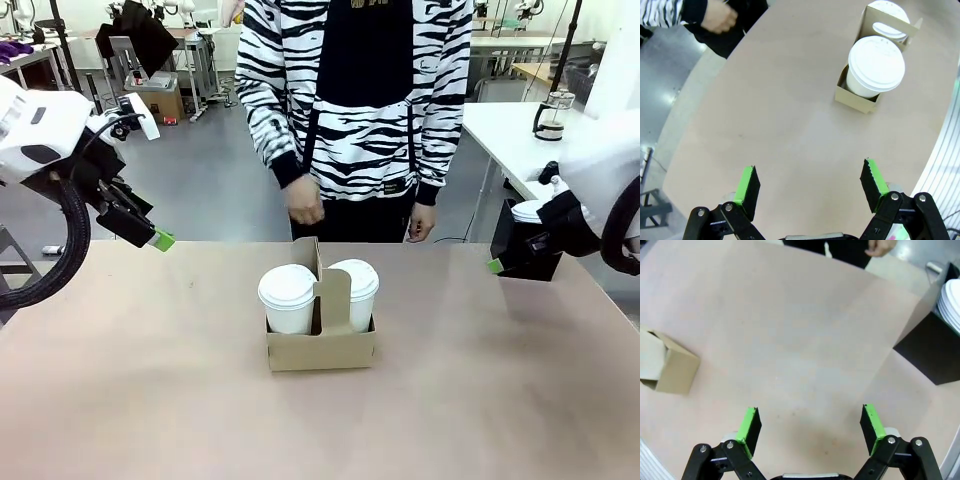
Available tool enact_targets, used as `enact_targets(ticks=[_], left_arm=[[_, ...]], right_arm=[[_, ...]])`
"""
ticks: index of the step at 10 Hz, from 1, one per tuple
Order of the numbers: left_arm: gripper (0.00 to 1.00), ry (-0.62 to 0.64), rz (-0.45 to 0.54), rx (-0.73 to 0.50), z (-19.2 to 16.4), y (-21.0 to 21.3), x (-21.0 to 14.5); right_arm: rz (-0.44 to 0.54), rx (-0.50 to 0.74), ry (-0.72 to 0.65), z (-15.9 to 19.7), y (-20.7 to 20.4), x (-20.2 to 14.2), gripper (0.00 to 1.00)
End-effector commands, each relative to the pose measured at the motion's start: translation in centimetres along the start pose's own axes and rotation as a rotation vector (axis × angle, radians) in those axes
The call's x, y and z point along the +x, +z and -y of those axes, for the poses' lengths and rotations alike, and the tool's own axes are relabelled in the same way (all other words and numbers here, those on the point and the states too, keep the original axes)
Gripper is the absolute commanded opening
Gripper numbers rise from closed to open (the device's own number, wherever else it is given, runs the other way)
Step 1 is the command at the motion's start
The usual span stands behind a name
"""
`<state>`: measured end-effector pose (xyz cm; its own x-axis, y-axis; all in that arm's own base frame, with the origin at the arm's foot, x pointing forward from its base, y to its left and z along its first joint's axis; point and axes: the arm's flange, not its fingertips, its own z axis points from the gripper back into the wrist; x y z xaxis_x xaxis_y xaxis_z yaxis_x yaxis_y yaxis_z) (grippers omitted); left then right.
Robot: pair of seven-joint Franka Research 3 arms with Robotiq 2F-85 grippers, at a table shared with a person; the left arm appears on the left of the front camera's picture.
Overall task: Pour a drink into a cup and package it in a carrier.
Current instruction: Insert the held 600 ml Paper Cup into the Cup Carrier.
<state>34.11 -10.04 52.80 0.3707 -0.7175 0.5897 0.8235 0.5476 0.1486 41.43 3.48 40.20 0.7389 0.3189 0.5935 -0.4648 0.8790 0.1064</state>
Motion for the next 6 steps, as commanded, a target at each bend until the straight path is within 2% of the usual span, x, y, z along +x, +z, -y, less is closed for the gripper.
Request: enact_targets(ticks=[1, 6], left_arm=[[1.0, 0.017, 0.001, 0.002, 0.11, 0.06, 0.05], [1.0, 0.017, 0.001, 0.002, 0.11, 0.06, 0.05]], right_arm=[[0.003, 0.006, 0.022, 0.28, -0.12, -0.2, 1.0], [0.003, 0.006, 0.022, 0.28, -0.12, -0.2, 1.0]])
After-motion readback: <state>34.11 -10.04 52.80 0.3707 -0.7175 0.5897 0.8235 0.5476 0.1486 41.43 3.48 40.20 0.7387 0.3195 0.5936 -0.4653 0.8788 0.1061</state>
